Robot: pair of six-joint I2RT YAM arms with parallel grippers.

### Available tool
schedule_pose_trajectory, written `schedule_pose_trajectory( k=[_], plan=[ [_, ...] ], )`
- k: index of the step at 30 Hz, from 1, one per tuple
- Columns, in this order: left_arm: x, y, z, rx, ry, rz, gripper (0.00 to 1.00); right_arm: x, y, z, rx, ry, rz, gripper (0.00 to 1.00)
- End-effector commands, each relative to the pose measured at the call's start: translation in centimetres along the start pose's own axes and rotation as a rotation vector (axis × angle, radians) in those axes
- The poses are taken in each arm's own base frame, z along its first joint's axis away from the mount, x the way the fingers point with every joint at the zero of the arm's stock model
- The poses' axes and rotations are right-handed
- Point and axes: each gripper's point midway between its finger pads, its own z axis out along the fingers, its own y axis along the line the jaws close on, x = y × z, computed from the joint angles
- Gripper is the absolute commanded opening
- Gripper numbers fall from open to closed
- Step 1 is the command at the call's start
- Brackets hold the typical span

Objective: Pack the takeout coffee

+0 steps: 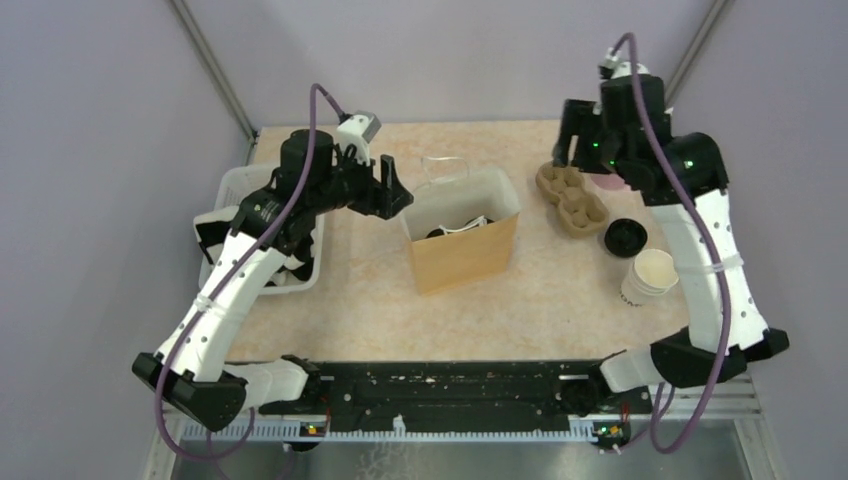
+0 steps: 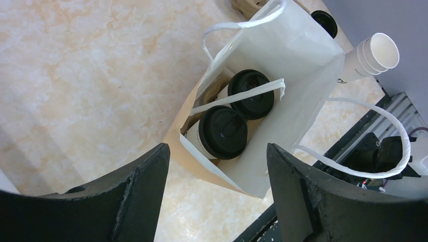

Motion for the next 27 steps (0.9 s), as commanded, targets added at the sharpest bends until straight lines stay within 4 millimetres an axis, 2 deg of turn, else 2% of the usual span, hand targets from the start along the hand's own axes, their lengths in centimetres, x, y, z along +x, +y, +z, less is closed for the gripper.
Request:
schedule_pose_trajectory(
  k=[1, 6, 10, 13, 15, 18, 22, 27],
  plan=[
    [-2.8, -0.9, -0.9, -0.015, -0.086, 0.122, 0.77, -2.3, -5.9, 1.0, 0.084, -0.082, 0.116, 0.71],
    [-2.6, -0.7, -1.4, -0.051, -0.095, 0.174, 0.8, -3.7, -14.0, 4.0, 0.231, -0.104, 0.224, 0.72],
    [-2.3, 0.4, -2.2, -0.122, -0.104, 0.204, 0.82, -3.3, -19.7, 7.3, 0.313, -0.073, 0.297, 0.72],
    [-1.2, 1.2, -2.3, -0.156, -0.088, 0.219, 0.84, -2.9, -23.3, 9.2, 0.375, -0.049, 0.311, 0.7],
    [-0.6, 1.6, -2.4, -0.17, -0.08, 0.222, 0.85, -2.4, -25.0, 10.9, 0.399, -0.022, 0.306, 0.7],
    [-0.2, 2.0, -2.3, -0.186, -0.073, 0.229, 0.86, -2.3, -26.4, 13.2, 0.414, 0.0, 0.305, 0.67],
    [-0.2, 2.4, -2.3, -0.204, -0.072, 0.241, 0.87, -2.8, -27.5, 16.4, 0.411, -0.01, 0.324, 0.51],
    [-1.0, 2.7, -2.5, -0.227, -0.082, 0.251, 0.88, -2.9, -28.4, 19.8, 0.414, -0.015, 0.375, 0.47]
  ],
)
